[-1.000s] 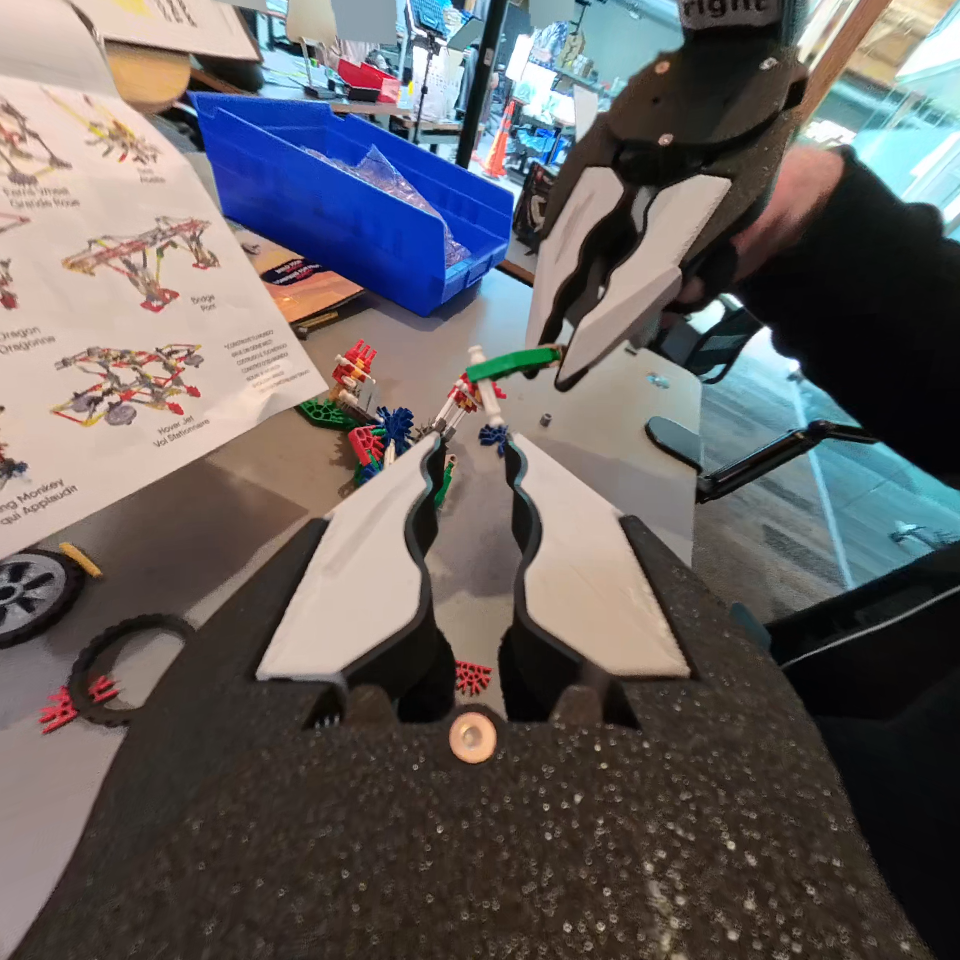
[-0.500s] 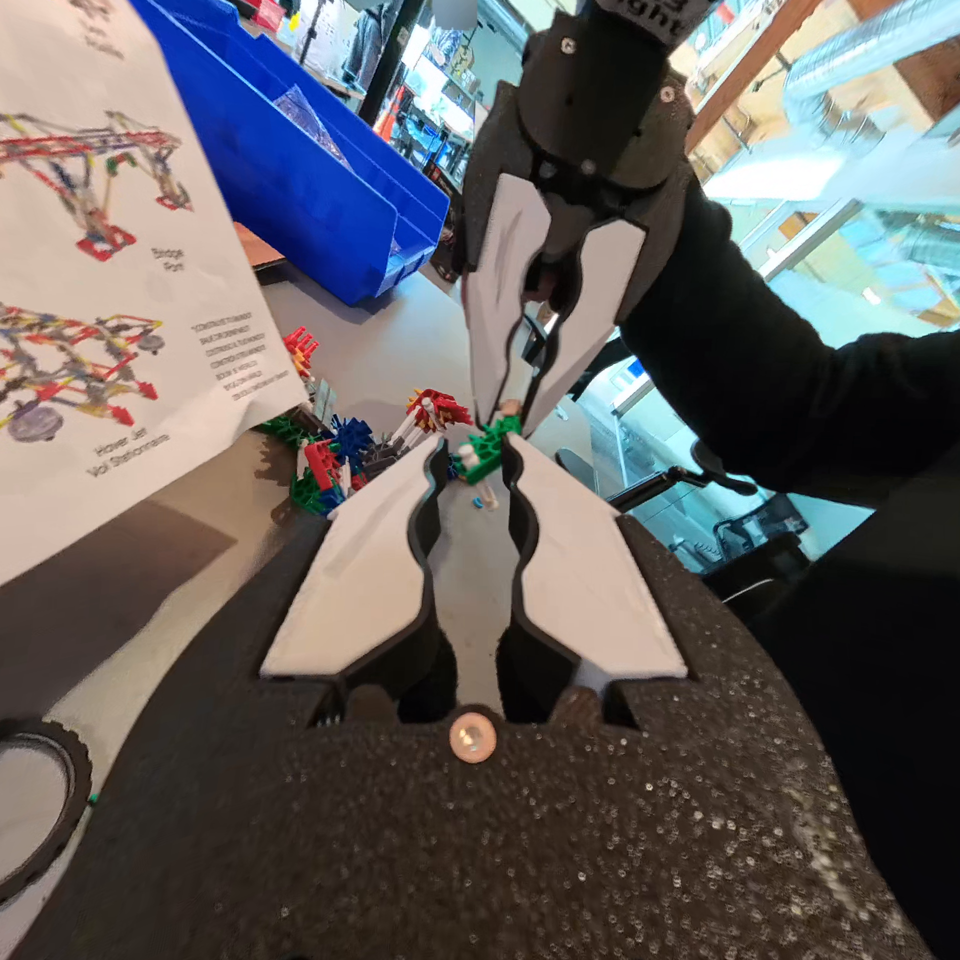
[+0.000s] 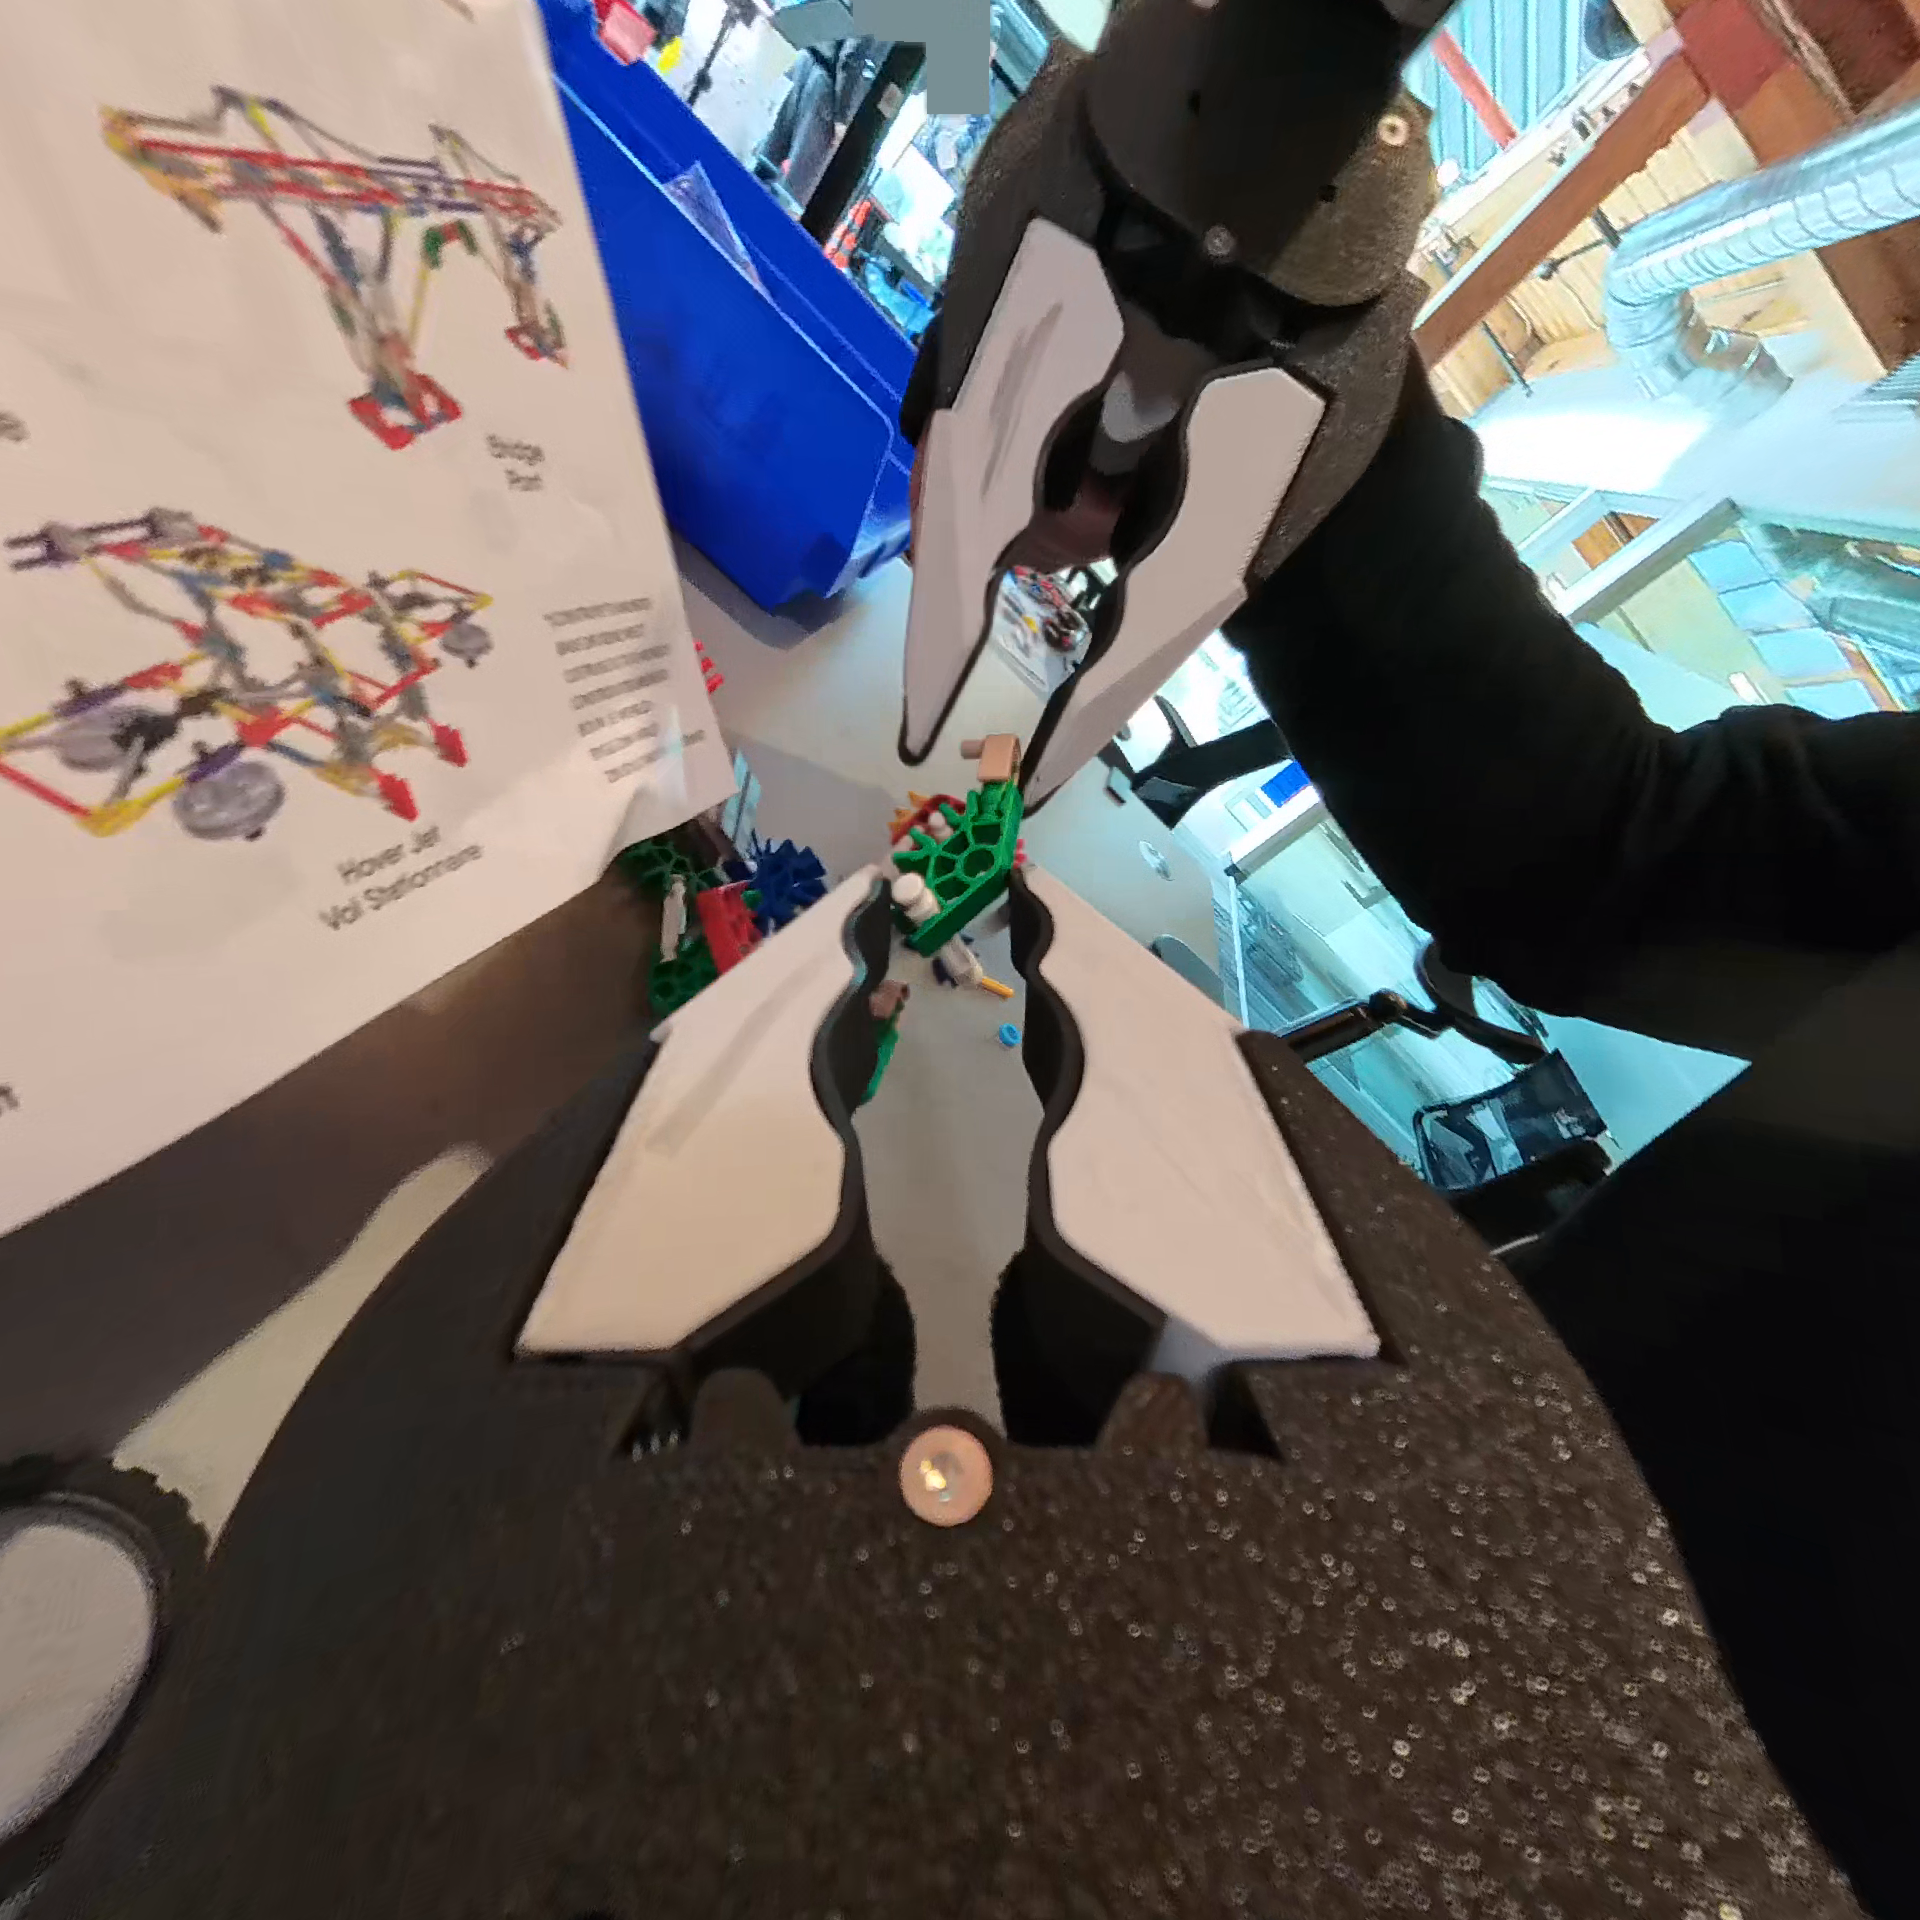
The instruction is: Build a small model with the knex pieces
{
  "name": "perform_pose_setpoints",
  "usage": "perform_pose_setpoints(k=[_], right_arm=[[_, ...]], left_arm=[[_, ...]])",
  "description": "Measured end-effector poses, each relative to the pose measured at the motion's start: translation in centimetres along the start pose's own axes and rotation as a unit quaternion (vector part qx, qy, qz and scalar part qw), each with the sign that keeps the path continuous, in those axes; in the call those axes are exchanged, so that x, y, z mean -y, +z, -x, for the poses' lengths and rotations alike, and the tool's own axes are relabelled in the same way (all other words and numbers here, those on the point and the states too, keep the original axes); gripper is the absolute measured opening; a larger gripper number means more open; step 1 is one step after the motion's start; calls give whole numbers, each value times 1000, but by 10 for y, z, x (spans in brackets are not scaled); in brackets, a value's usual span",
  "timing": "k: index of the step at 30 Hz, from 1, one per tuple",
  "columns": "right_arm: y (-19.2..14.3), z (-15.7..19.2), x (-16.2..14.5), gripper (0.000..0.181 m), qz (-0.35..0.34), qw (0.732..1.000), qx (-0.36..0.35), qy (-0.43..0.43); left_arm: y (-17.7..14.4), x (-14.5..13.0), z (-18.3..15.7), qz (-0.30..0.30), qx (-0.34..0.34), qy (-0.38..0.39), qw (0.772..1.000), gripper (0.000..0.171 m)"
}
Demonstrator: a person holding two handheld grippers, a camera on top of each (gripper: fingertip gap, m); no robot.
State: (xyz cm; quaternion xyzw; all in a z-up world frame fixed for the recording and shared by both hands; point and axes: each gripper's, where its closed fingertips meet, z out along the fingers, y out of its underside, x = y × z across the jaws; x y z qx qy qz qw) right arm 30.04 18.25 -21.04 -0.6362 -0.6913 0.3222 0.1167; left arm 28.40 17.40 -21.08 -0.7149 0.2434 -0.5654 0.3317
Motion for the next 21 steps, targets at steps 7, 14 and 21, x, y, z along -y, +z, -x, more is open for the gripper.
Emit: perform_pose_setpoints(k=[7, 14, 21], right_arm=[[6, -12, -7, 25, 20, 997, -61, -37], [25, -18, -13, 11, 30, 996, -71, -53], [30, -21, -13, 11, 31, 994, -72, -70]], left_arm=[[5, -6, 19, 7, 51, 17, 999, 19], [9, -11, 29, 17, 74, 14, 997, 19], [7, -13, 34, 16, 82, 4, 997, 20]])
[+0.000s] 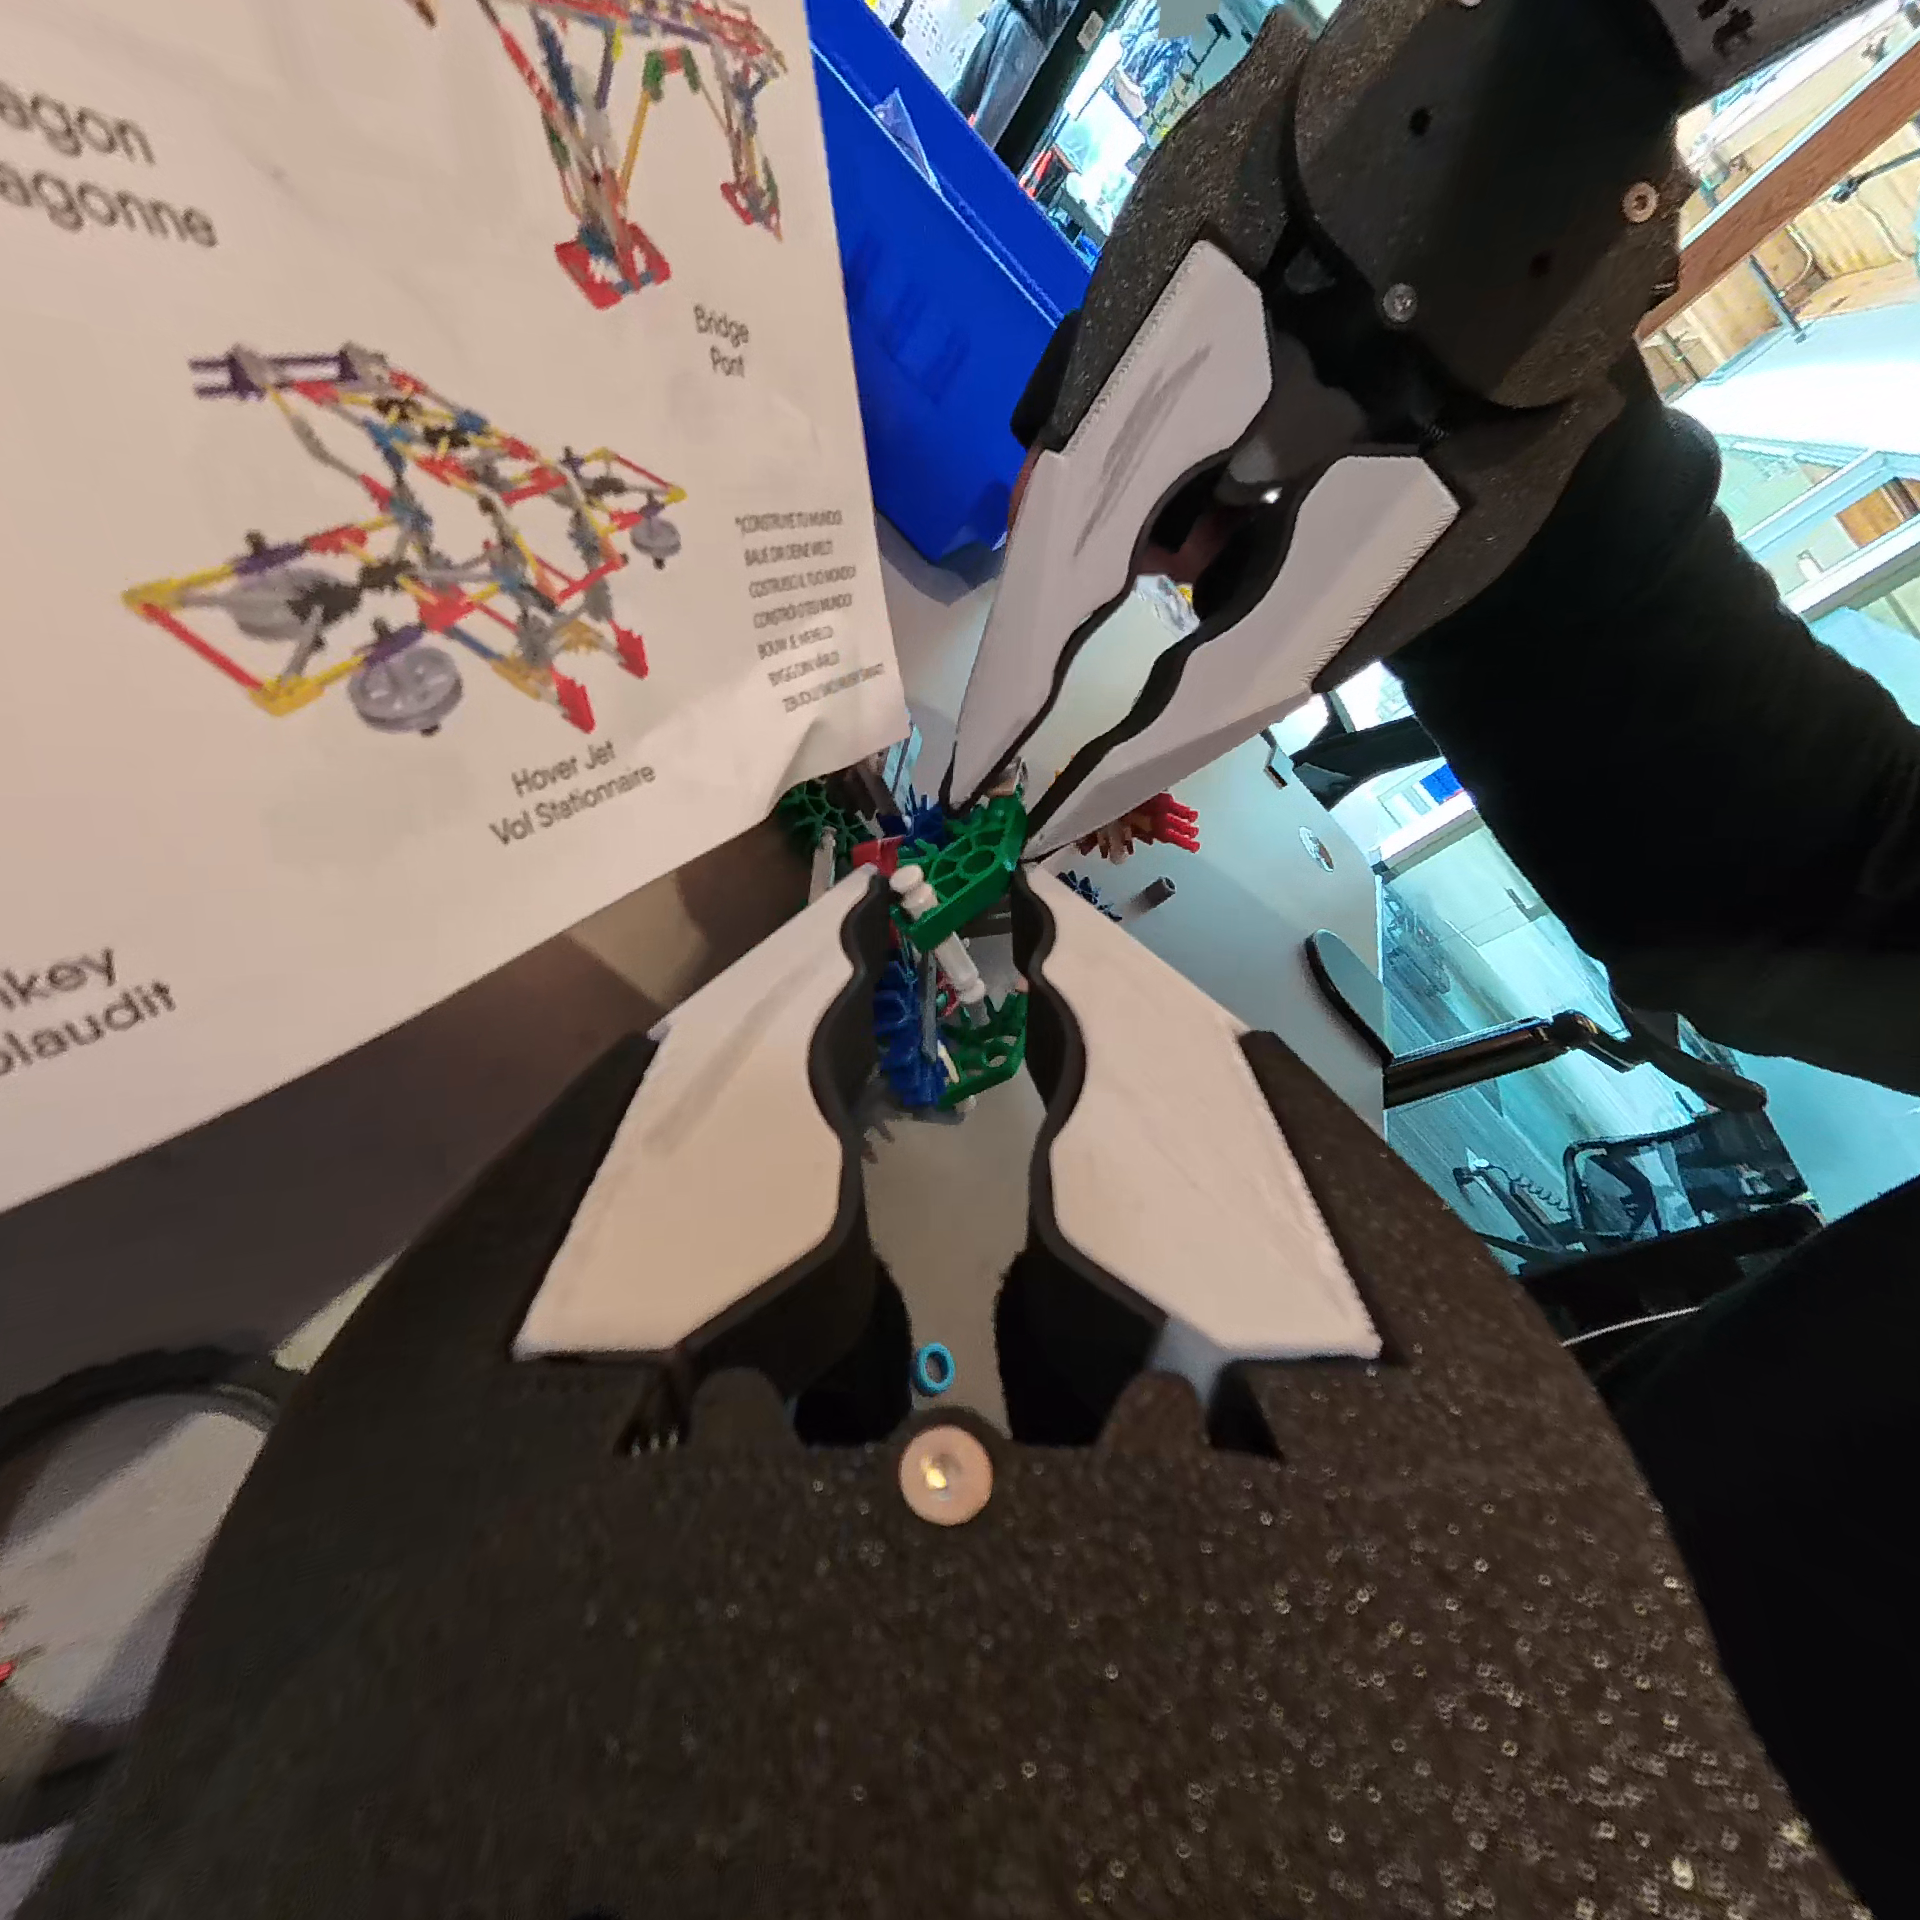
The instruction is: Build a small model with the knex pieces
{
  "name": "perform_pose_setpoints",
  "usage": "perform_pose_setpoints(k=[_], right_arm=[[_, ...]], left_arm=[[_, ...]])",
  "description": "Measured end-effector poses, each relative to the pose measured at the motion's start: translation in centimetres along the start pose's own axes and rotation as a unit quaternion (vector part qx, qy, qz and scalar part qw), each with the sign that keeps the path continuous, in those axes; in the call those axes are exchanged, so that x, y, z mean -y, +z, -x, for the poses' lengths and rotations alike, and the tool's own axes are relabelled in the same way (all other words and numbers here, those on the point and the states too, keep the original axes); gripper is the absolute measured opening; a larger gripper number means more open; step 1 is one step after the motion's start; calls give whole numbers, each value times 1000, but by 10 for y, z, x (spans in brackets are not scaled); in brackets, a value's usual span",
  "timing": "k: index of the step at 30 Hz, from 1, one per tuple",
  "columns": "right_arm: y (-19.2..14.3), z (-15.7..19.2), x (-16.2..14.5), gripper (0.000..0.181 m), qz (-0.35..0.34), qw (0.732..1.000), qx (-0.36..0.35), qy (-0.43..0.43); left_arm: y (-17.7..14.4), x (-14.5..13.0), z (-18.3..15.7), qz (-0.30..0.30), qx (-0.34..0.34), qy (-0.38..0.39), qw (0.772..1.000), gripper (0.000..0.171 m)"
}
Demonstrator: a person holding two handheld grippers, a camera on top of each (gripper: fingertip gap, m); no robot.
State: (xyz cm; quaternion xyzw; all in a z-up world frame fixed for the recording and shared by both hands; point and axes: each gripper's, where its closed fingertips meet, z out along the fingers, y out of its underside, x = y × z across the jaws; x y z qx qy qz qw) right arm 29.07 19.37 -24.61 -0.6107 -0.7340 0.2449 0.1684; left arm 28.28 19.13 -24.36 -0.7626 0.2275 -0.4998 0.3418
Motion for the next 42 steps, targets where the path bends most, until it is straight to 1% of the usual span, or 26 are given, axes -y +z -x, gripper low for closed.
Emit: perform_pose_setpoints(k=[3, 6, 11, 16, 20, 30, 36, 37, 39, 42], right_arm=[[1, -3, -4, 11, 15, 1000, -7, -14], [2, -6, -10, 10, 33, 999, -15, -28], [4, -6, -8, 11, 26, 999, -15, -38], [7, -6, -9, 11, 26, 999, -9, -38], [8, -6, -9, 11, 28, 999, -10, -39], [9, -8, -10, 11, 41, 998, -17, -45], [8, -9, -11, 11, 41, 998, -21, -34], [8, -10, -11, 12, 42, 998, -26, -30], [4, -14, -13, 22, 47, 998, -45, -20], [-10, -18, -15, 23, 53, 995, -83, -2]], left_arm=[[-1, -7, 7, 13, 15, -20, 1000, 27], [-1, -13, 8, 21, 18, -37, 999, 28], [4, -26, 8, 63, 24, -33, 997, 26], [10, -34, 10, 94, 27, -34, 995, 18], [11, -36, 12, 103, 32, -33, 994, 10], [14, -37, 13, 116, 36, -28, 992, 9], [15, -36, 14, 115, 31, -31, 992, 9], [15, -35, 14, 115, 30, -32, 992, 9], [15, -35, 14, 115, 28, -32, 992, 8], [15, -35, 14, 114, 26, -33, 993, 8]])
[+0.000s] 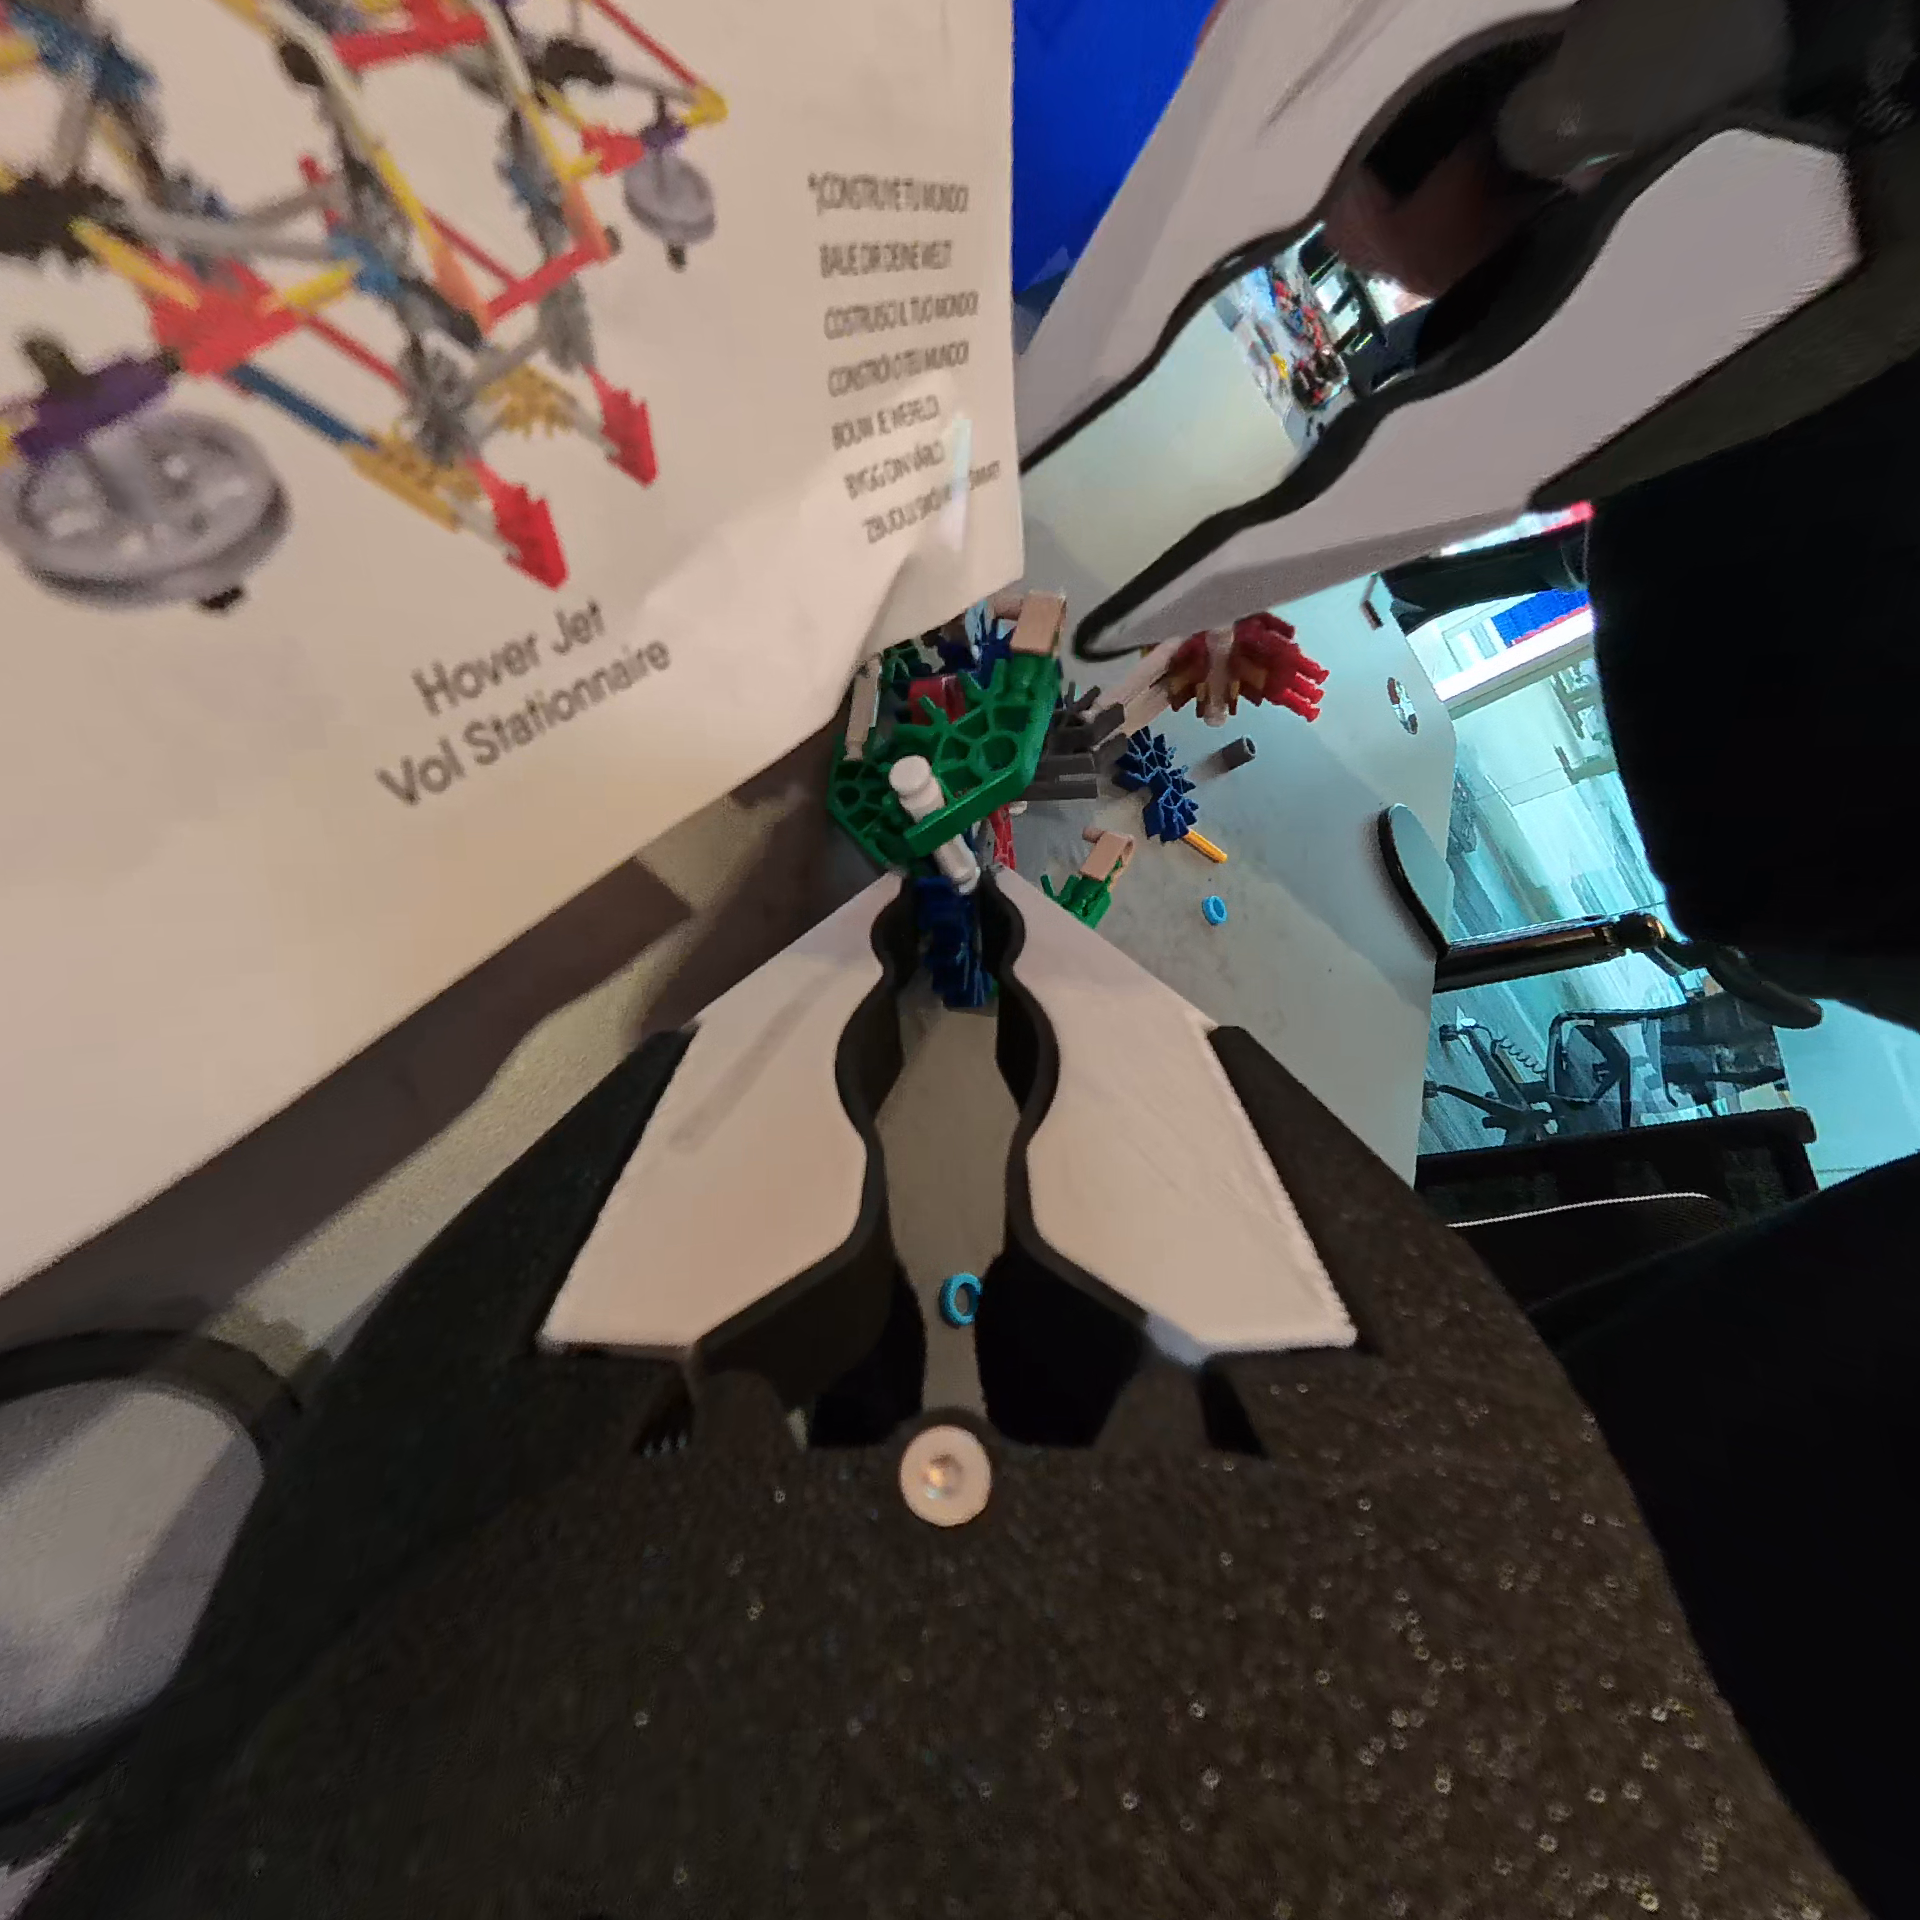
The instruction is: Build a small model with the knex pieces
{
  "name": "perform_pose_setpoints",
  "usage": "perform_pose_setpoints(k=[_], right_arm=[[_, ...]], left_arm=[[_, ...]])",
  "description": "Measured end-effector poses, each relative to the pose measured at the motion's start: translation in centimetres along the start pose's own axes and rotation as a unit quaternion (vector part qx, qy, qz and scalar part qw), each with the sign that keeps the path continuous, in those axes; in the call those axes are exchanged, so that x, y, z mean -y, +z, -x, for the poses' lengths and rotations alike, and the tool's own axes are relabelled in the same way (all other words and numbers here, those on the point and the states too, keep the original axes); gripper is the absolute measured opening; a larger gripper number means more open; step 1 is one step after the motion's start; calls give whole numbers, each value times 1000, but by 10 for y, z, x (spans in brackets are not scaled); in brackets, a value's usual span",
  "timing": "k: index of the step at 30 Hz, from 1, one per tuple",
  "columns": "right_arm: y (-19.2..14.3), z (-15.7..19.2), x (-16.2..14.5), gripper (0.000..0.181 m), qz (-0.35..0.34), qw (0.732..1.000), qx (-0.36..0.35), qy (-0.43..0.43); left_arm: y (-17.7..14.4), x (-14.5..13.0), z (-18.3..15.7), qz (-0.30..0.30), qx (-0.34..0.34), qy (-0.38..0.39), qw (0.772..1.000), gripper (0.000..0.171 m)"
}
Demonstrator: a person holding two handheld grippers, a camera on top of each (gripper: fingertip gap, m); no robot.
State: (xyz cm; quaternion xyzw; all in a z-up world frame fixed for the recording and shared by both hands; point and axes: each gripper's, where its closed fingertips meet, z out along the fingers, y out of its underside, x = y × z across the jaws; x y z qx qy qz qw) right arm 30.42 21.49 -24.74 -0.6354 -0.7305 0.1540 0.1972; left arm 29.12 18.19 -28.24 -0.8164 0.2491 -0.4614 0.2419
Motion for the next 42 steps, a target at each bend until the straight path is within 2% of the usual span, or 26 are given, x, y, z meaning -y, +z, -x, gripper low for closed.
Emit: perform_pose_setpoints(k=[4, 7, 11, 17, 28, 32, 36, 42], right_arm=[[-8, 13, 12, 30, -31, 999, -9, 10], [9, 16, 6, 37, -3, 1000, -16, 2], [26, 13, 4, 36, 1, 1000, -16, 12], [32, 13, 7, 34, -8, 1000, -4, 27], [26, 14, 10, 32, -22, 999, 16, 46], [32, 16, 3, 32, -1, 999, 19, 39], [28, 17, 6, 31, -24, 998, 30, 57], [30, 17, 5, 32, -22, 997, 34, 60]], left_arm=[[0, 0, -1, 0, -3, 4, 1000, 7], [1, 0, -3, 1, -6, 10, 1000, 7], [2, 1, -4, 1, -10, 16, 1000, 7], [1, -1, -4, 4, -8, 18, 1000, 8], [2, 0, -6, 3, -15, 20, 1000, 8], [3, -2, -7, 9, -15, 25, 1000, 8], [3, -1, -8, 7, -19, 25, 999, 8], [4, -2, -7, 11, -18, 24, 999, 8]])
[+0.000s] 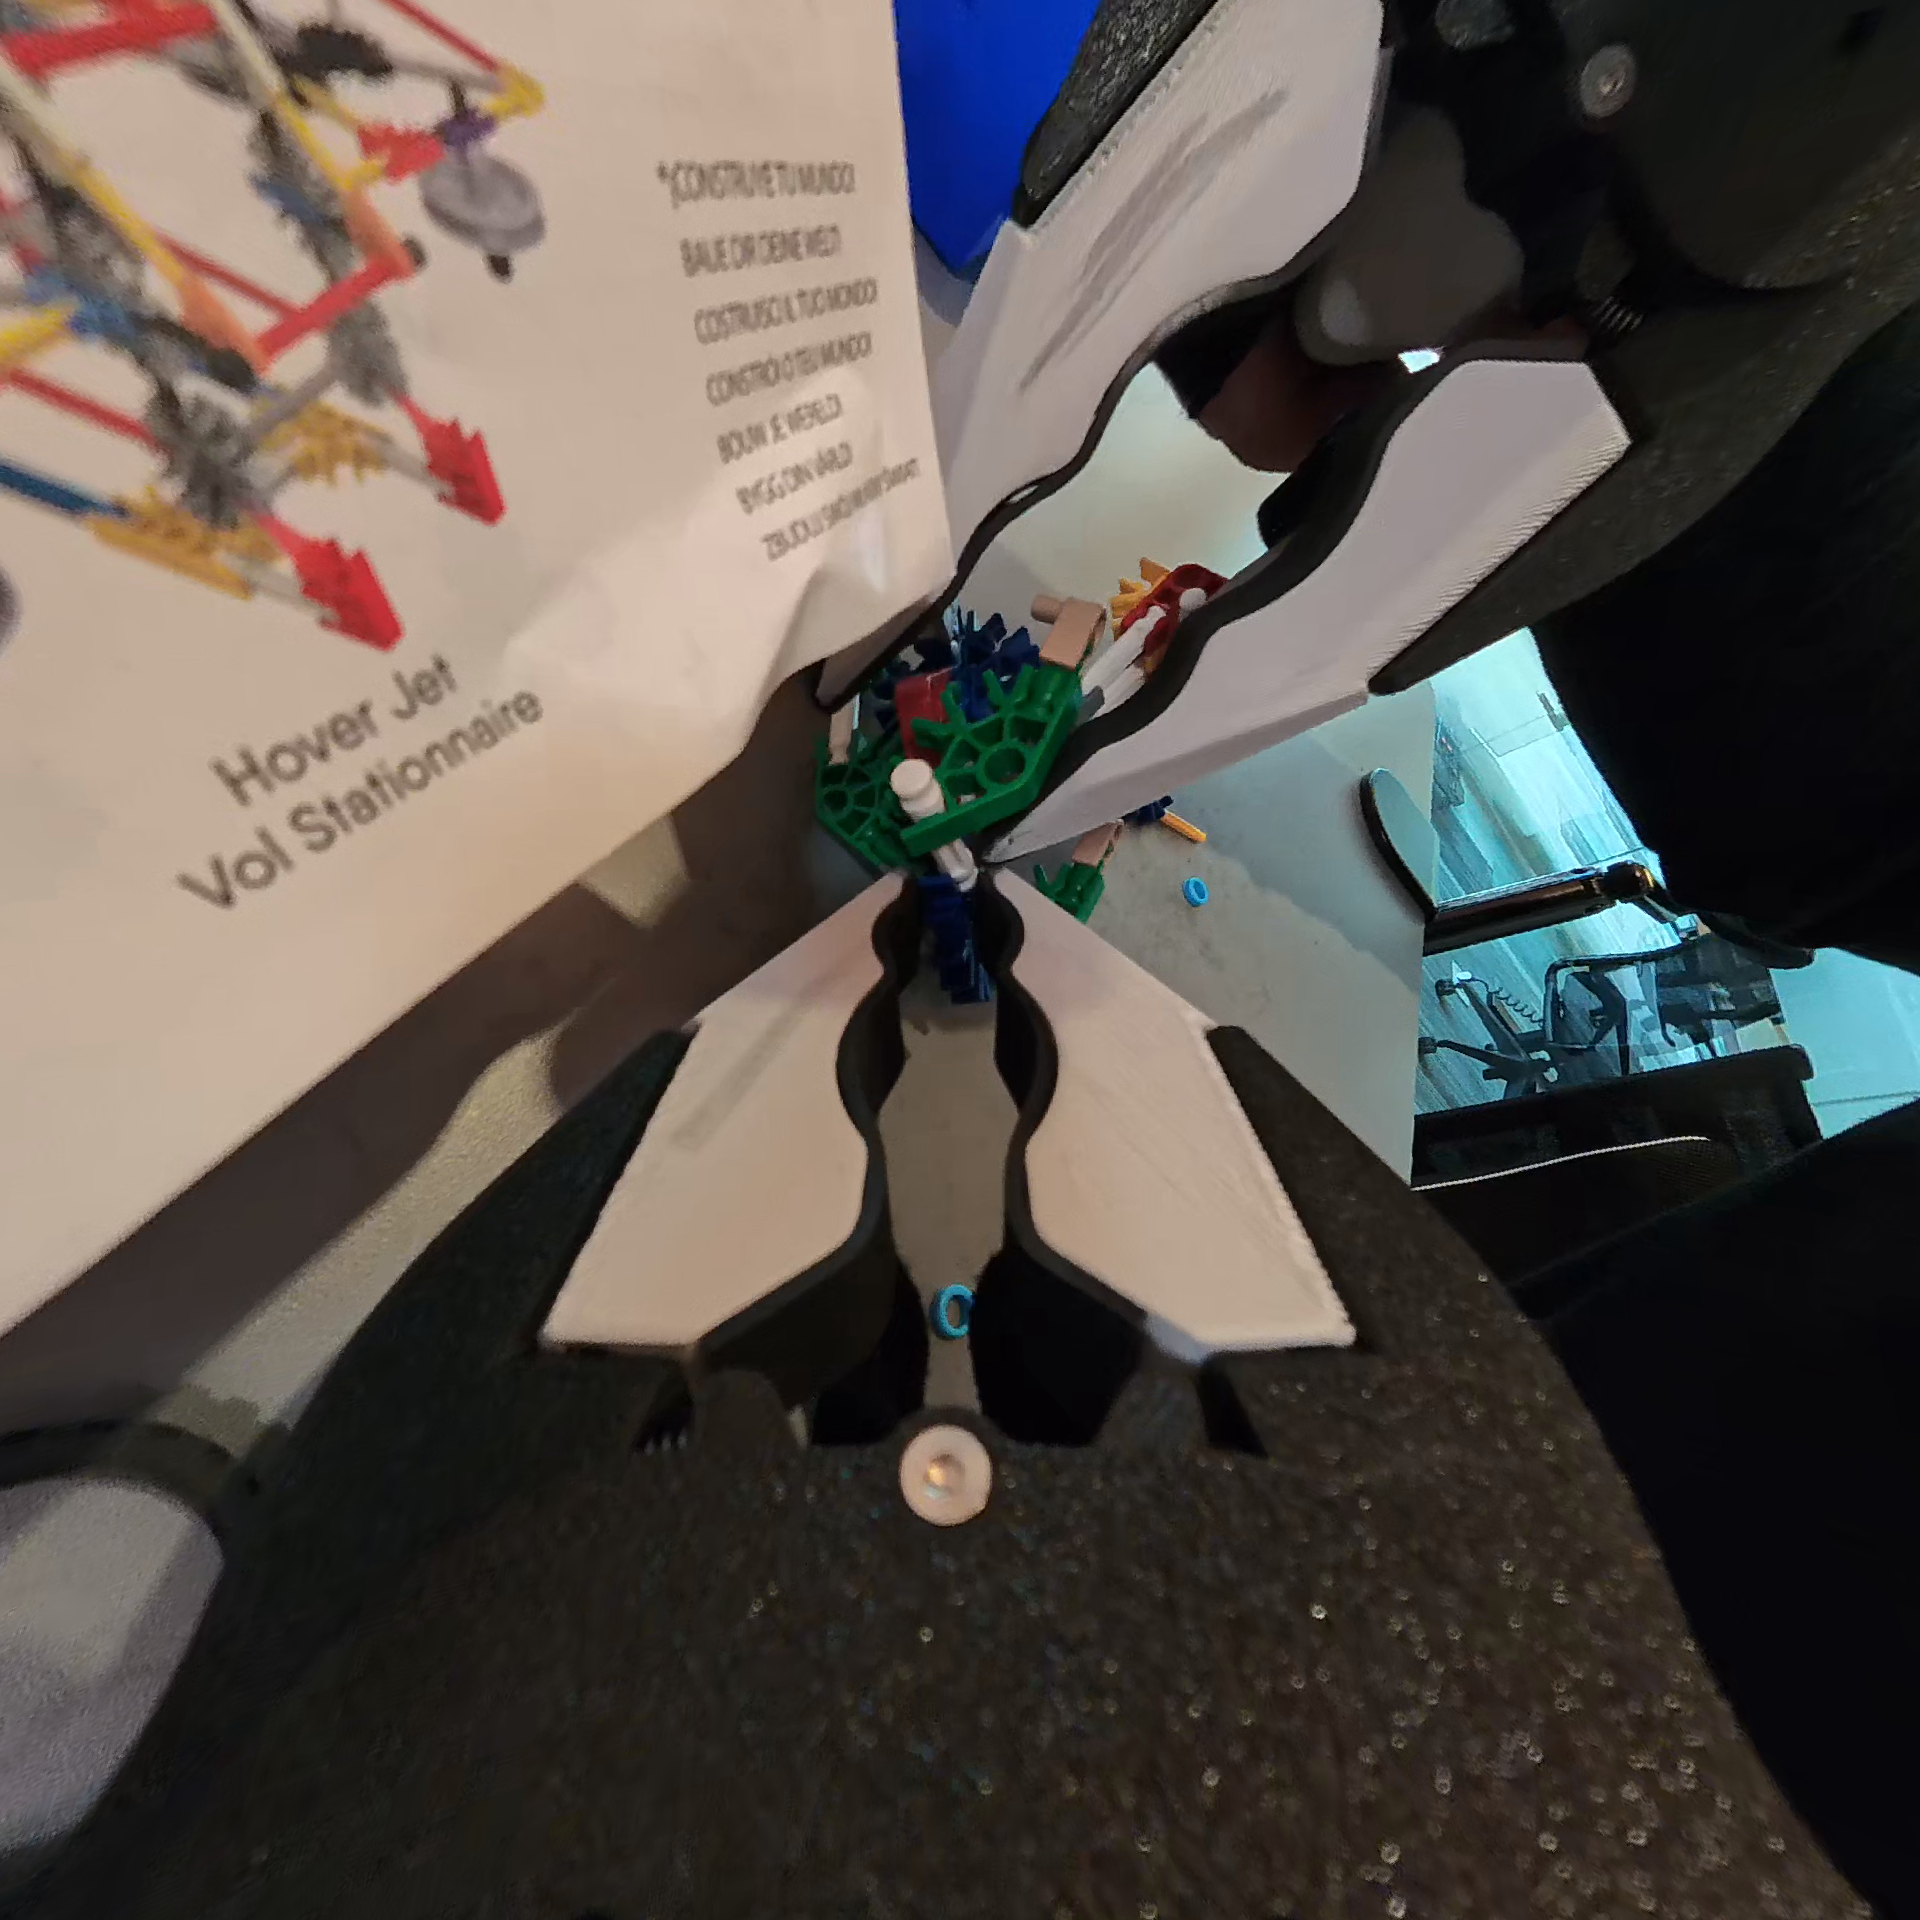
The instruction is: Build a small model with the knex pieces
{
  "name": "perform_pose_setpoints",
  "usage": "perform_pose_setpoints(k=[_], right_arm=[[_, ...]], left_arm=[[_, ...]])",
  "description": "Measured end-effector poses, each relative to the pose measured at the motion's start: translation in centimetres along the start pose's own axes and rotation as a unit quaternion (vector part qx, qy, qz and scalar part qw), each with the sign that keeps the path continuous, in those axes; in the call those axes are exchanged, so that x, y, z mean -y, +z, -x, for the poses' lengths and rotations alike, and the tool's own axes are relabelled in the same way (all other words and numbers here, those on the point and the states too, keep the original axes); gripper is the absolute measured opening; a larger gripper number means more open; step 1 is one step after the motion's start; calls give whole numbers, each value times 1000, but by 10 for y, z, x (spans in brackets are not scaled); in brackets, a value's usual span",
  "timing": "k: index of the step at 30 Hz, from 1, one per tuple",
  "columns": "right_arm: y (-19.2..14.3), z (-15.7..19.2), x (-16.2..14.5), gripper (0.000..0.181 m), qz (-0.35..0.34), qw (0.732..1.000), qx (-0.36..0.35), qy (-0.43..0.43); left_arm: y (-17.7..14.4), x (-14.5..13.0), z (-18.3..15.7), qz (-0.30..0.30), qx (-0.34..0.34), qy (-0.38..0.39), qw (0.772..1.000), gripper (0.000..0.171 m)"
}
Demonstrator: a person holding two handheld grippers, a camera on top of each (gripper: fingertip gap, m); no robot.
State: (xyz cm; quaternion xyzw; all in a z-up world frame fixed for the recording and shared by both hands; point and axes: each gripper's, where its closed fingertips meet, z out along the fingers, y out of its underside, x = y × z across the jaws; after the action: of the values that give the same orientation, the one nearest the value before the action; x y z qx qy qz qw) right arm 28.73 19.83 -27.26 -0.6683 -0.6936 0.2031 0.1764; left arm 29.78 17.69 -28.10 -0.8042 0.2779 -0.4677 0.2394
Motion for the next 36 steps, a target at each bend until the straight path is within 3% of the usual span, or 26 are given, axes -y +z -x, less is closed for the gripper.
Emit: perform_pose_setpoints(k=[36], right_arm=[[10, 6, 1, 19, 3, 1000, -5, 25]], left_arm=[[2, -5, 2, 19, 16, 23, 999, 5]])
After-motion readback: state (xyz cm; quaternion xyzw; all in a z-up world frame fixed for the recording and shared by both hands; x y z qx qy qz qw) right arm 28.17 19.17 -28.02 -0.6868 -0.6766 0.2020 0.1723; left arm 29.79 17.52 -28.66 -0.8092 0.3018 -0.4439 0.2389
